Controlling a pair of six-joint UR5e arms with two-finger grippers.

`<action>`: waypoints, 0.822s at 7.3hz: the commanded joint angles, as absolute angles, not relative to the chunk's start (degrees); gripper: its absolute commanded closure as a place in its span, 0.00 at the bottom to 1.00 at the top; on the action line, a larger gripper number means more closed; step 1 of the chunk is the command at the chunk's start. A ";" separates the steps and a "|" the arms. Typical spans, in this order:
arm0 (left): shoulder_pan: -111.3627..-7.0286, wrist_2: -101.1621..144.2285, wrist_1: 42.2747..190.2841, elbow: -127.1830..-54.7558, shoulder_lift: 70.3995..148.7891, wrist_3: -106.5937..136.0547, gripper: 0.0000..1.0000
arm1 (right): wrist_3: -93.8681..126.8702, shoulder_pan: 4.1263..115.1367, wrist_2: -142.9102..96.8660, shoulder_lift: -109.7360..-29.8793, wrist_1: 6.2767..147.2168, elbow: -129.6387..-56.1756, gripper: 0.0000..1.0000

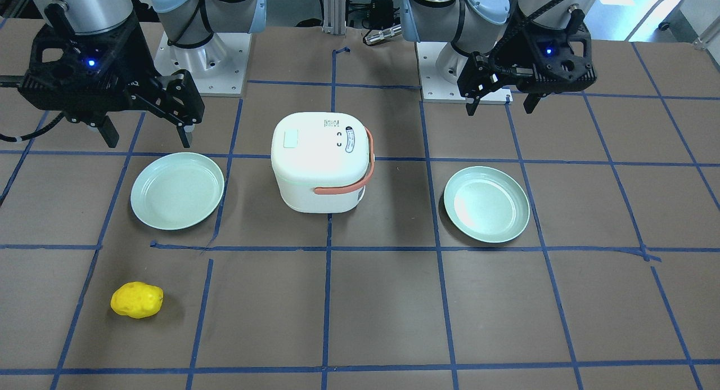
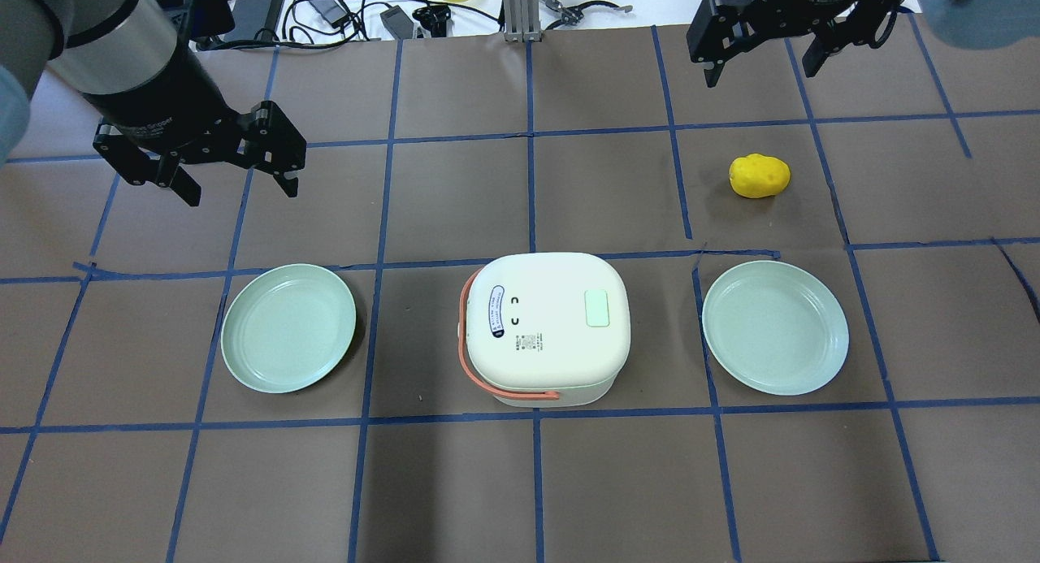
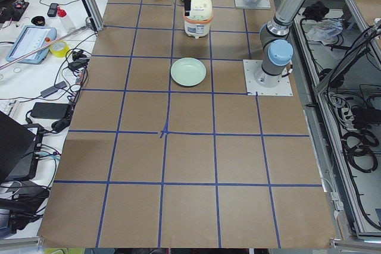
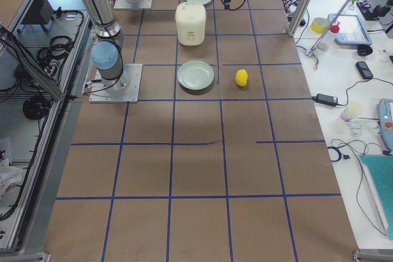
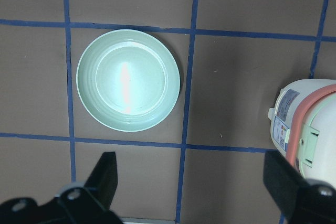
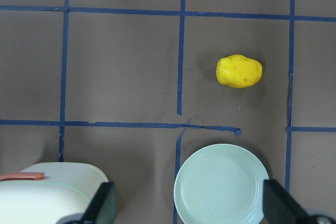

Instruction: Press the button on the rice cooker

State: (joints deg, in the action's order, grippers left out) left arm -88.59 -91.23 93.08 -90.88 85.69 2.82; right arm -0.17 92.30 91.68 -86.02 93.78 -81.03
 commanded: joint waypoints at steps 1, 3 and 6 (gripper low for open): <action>-88.59 -91.23 93.08 -90.88 85.69 2.81 0.00 | -0.09 92.37 91.58 -86.13 93.87 -81.82 0.14; -88.59 -91.23 93.08 -90.88 85.69 2.81 0.00 | 0.17 92.46 91.06 -86.22 93.61 -81.83 0.58; -88.59 -91.23 93.08 -90.88 85.69 2.81 0.00 | 1.92 98.23 89.73 -86.22 93.34 -86.99 0.83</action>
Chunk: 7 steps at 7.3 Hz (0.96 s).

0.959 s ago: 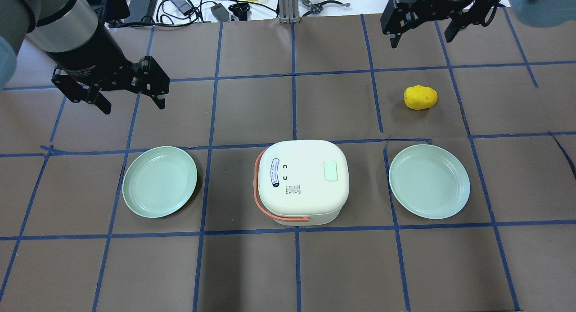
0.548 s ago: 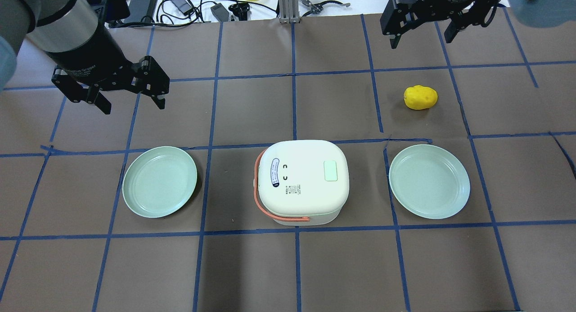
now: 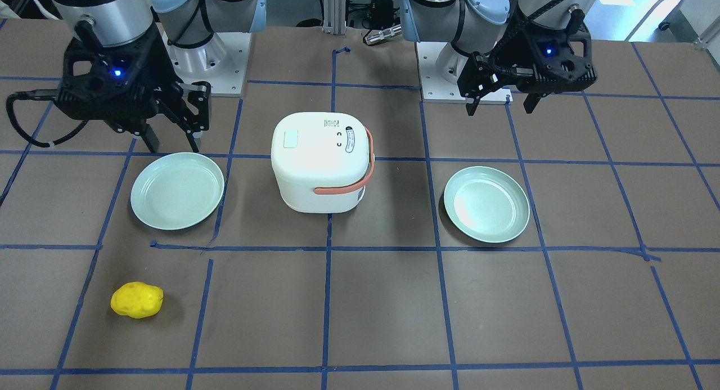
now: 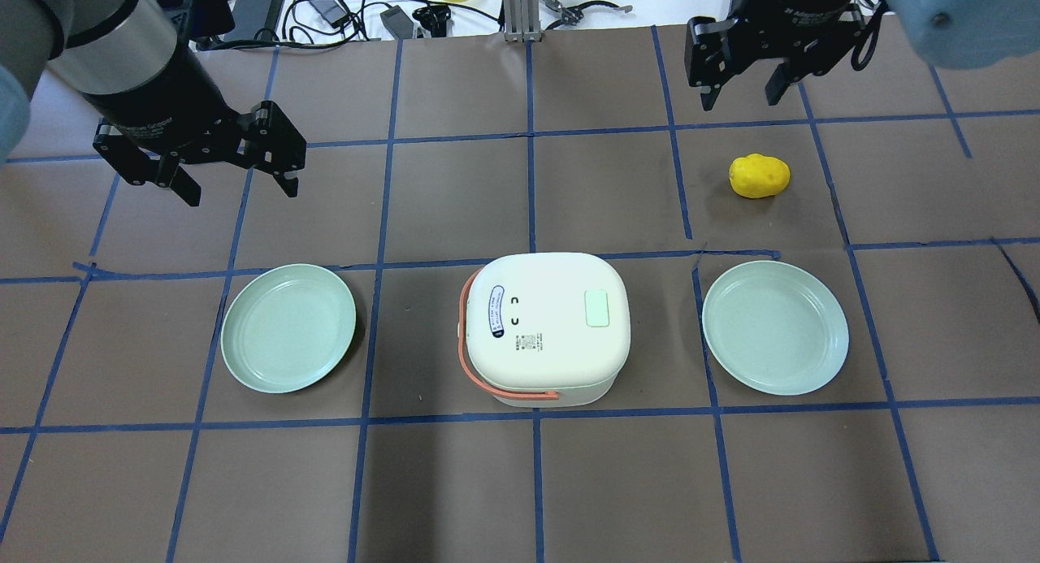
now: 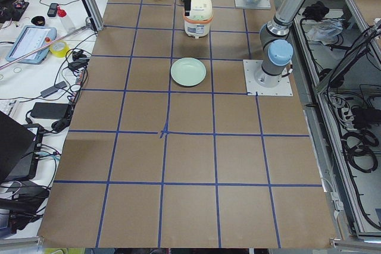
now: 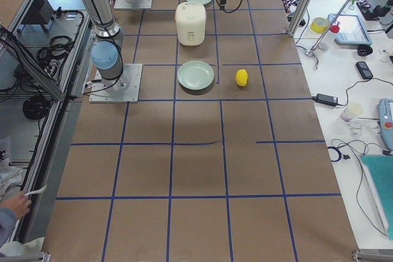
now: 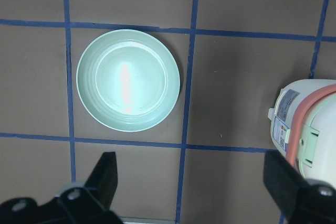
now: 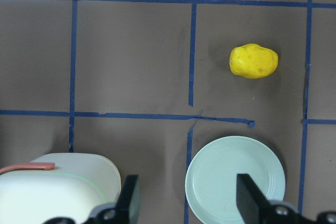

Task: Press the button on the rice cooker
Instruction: 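Move the right gripper over the white rice cooker's lid button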

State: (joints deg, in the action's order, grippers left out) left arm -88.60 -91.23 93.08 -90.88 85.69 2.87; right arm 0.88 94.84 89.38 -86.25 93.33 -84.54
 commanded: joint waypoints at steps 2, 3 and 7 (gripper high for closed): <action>-88.59 -91.23 93.08 -90.88 85.69 2.81 0.00 | 7.45 103.43 89.91 -86.13 93.60 -92.08 0.99; -88.59 -91.23 93.08 -90.88 85.69 2.81 0.00 | 9.47 104.75 89.74 -86.22 94.13 -94.72 0.99; -88.59 -91.23 93.08 -90.88 85.69 2.81 0.00 | 12.83 107.75 88.77 -86.13 97.53 -99.65 0.99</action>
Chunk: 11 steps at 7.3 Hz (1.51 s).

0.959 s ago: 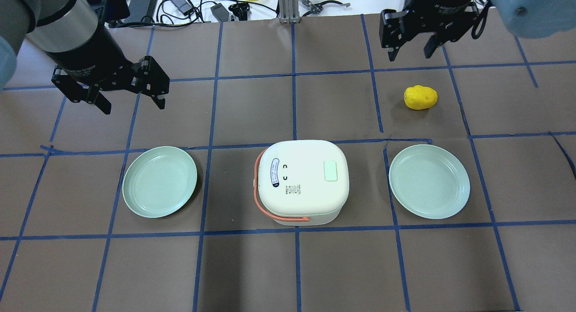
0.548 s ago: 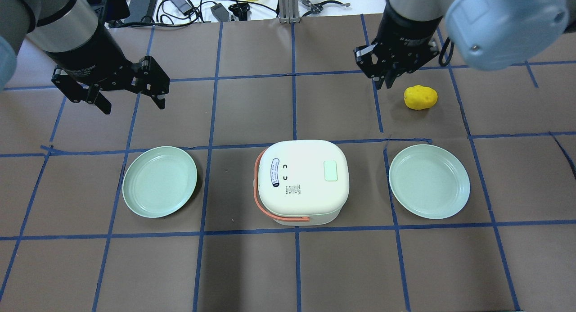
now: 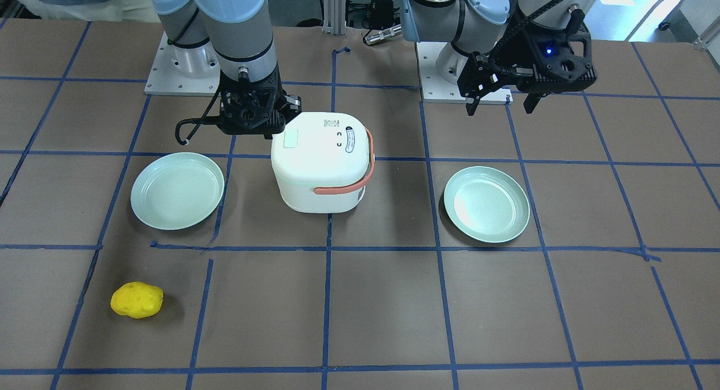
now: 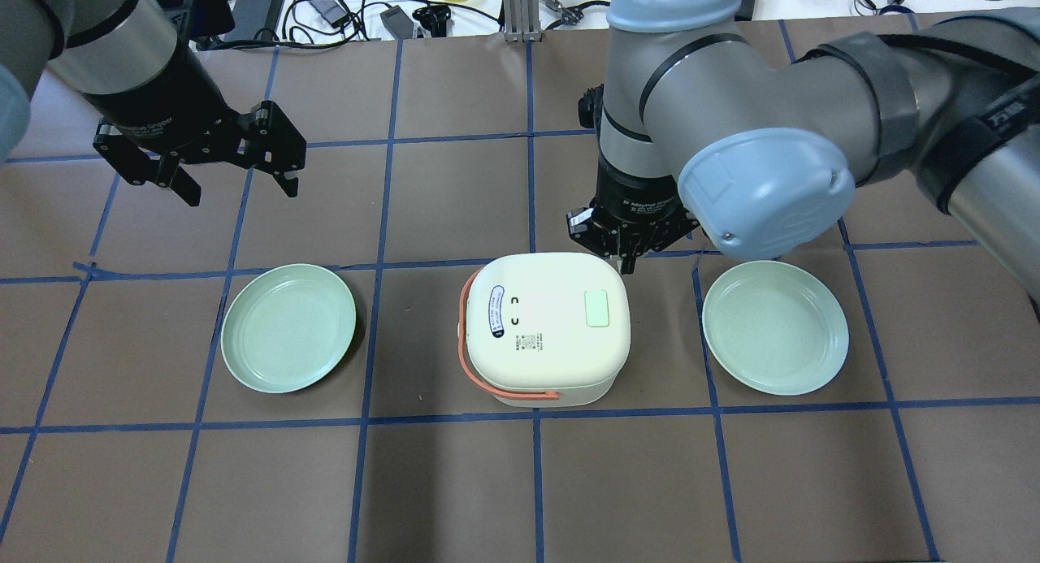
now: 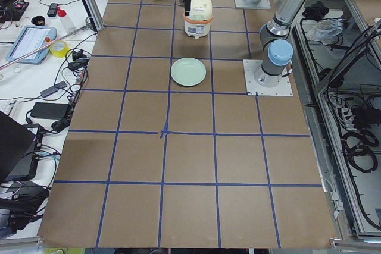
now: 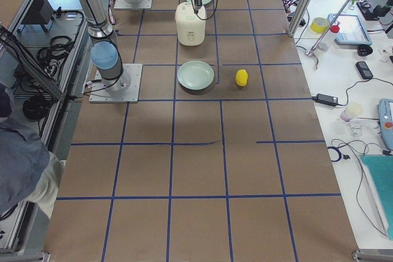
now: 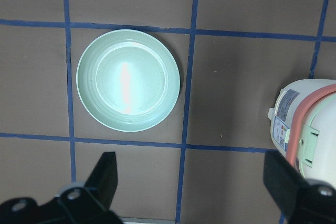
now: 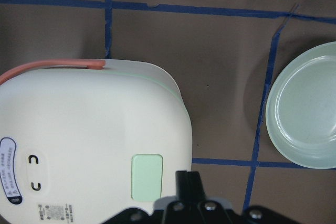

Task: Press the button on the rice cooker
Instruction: 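Move the right gripper over the white rice cooker's lid button, then press down on the rice cooker's lid button with the right gripper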

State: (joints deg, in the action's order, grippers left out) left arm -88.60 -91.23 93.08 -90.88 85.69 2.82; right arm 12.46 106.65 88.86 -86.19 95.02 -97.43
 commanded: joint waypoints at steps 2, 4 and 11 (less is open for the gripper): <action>-88.59 -91.23 93.08 -90.88 85.69 2.81 0.00 | 12.83 108.11 88.95 -86.13 101.16 -101.77 0.99; -88.59 -91.23 93.08 -90.88 85.69 2.81 0.00 | 12.83 108.19 88.68 -85.61 101.68 -101.95 0.97; -88.59 -91.23 93.08 -90.79 85.69 2.81 0.00 | 12.66 108.98 89.20 -85.43 102.65 -103.27 0.91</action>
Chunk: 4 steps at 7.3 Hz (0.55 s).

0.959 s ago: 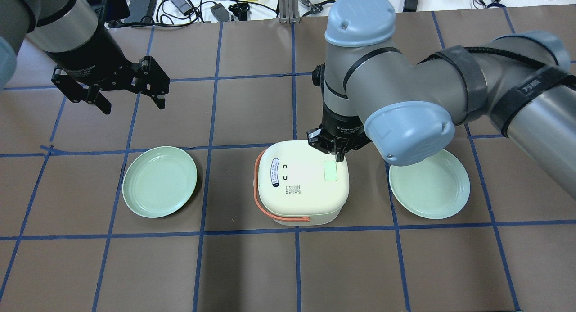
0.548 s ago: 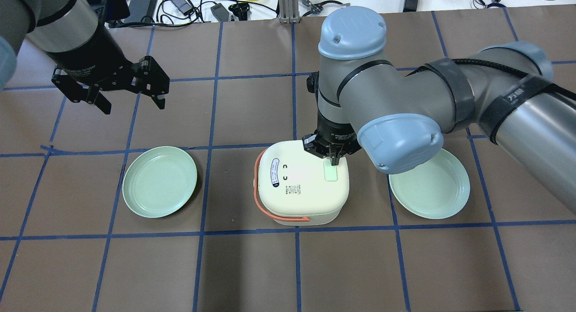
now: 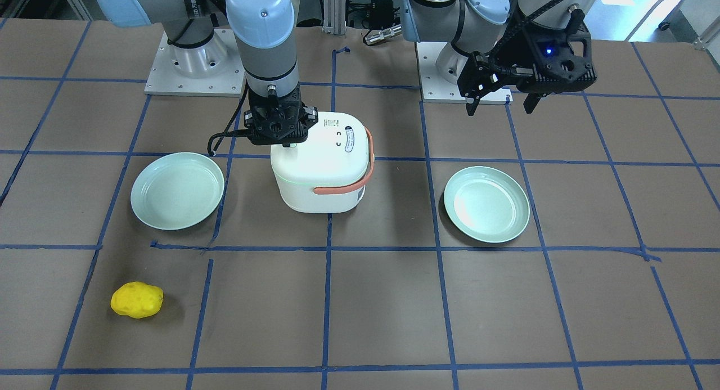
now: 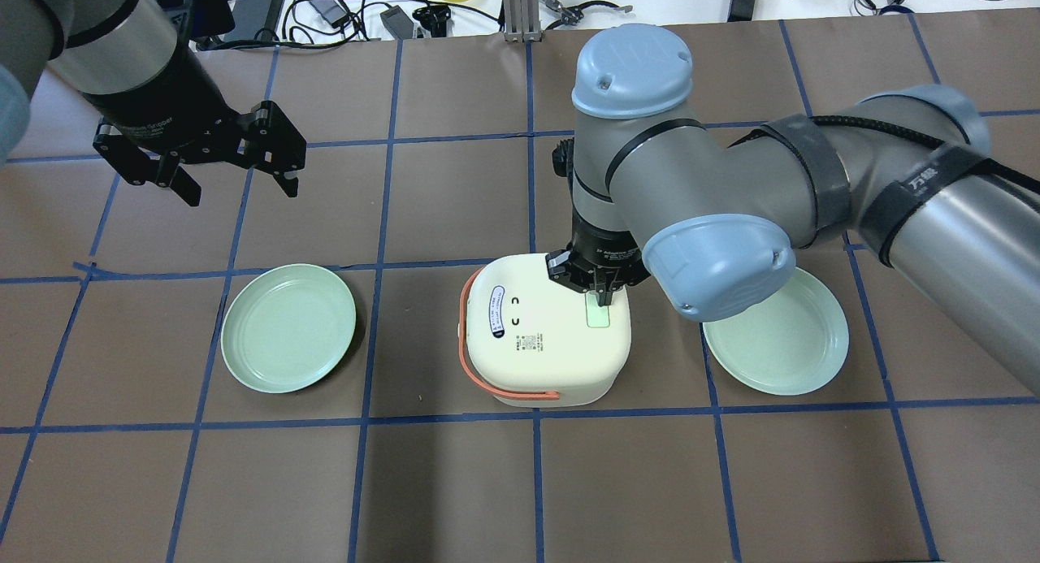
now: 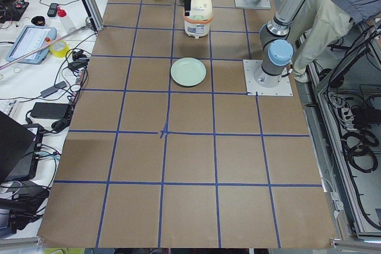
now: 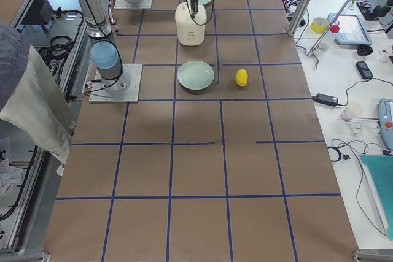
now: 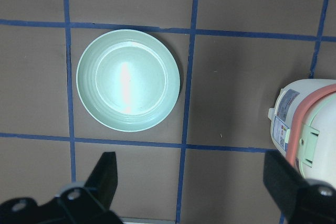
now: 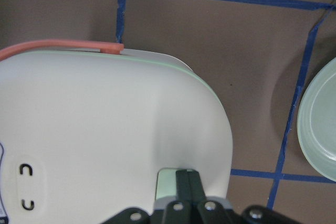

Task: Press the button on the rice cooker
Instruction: 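Press down on the rice cooker's lid button with the right gripper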

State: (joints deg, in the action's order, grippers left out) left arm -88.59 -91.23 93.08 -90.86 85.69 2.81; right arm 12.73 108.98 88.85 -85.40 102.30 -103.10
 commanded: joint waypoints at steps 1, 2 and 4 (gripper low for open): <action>-88.59 -91.23 93.08 -90.88 85.69 2.90 0.00 | 12.66 108.98 89.56 -85.43 102.57 -103.10 0.76; -88.59 -91.23 93.08 -90.88 85.69 2.90 0.00 | 12.57 108.98 89.65 -85.43 102.57 -102.83 0.75; -88.59 -91.23 93.08 -90.88 85.69 2.81 0.00 | 12.04 108.90 89.82 -85.60 102.66 -101.78 0.29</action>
